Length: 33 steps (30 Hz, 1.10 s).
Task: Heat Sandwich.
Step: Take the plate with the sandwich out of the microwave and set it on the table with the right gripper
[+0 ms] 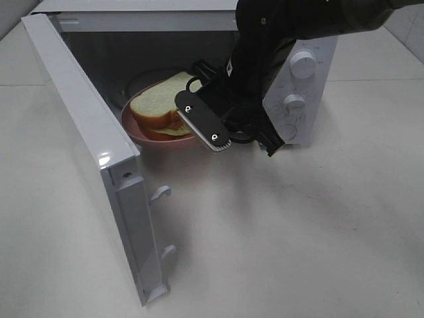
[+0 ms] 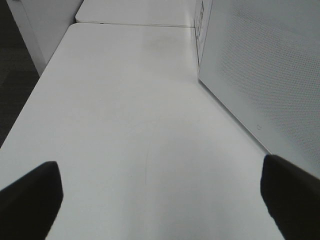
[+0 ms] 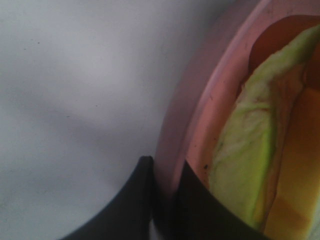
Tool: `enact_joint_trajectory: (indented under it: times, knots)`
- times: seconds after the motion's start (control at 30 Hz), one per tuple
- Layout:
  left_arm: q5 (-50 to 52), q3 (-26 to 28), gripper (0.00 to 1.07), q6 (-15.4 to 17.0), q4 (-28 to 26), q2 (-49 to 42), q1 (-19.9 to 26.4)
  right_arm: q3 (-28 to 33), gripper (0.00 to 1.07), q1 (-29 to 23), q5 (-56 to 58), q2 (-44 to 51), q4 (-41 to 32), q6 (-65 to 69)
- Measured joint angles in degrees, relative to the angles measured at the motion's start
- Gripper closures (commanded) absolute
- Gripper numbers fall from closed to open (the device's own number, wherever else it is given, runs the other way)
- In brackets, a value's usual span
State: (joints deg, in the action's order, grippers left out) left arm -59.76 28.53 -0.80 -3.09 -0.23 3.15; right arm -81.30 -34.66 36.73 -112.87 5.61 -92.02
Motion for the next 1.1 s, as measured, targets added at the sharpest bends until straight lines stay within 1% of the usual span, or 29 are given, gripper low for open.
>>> enact_joint_trajectory:
  times: [0.13,0.27,0.3,0.4,0.43,0.47,0.6,1.1]
  knots:
    - [0.0,0.0,0.05,0.0,0.0,0.0,0.0,4.5,1.07,0.0,-2.8,3.7,-0.1,-0.8]
    - [0.0,0.0,0.05,0.0,0.0,0.0,0.0,6.5,1.07,0.0,-3.7,5.6,-0.1,-0.9]
    - [0.0,0.0,0.05,0.0,0.0,0.0,0.0,8.0,1.07,0.0,-4.5,6.8,-0.1,-0.9]
    - [0.0,0.0,0.05,0.0,0.0,0.0,0.0,9.7,1.07,0.0,-5.7,8.0,-0.1,-0.9]
    - [0.0,0.0,0.05,0.0,0.0,0.0,0.0,11.3,1.07,0.0,-6.9,9.5,-0.5,-0.9]
    - [0.0,0.0,0.05,0.0,0.0,0.0,0.0,11.3,1.07,0.0,-6.9,9.5,-0.5,-0.9]
    - [0.0,0.0,0.05,0.0,0.0,0.0,0.0,14.6,1.07,0.0,-8.1,12.0,-0.6,-0.9]
    - [0.0,0.0,0.05,0.0,0.0,0.0,0.0,21.2,1.07,0.1,-8.8,18.6,-0.5,-0.2]
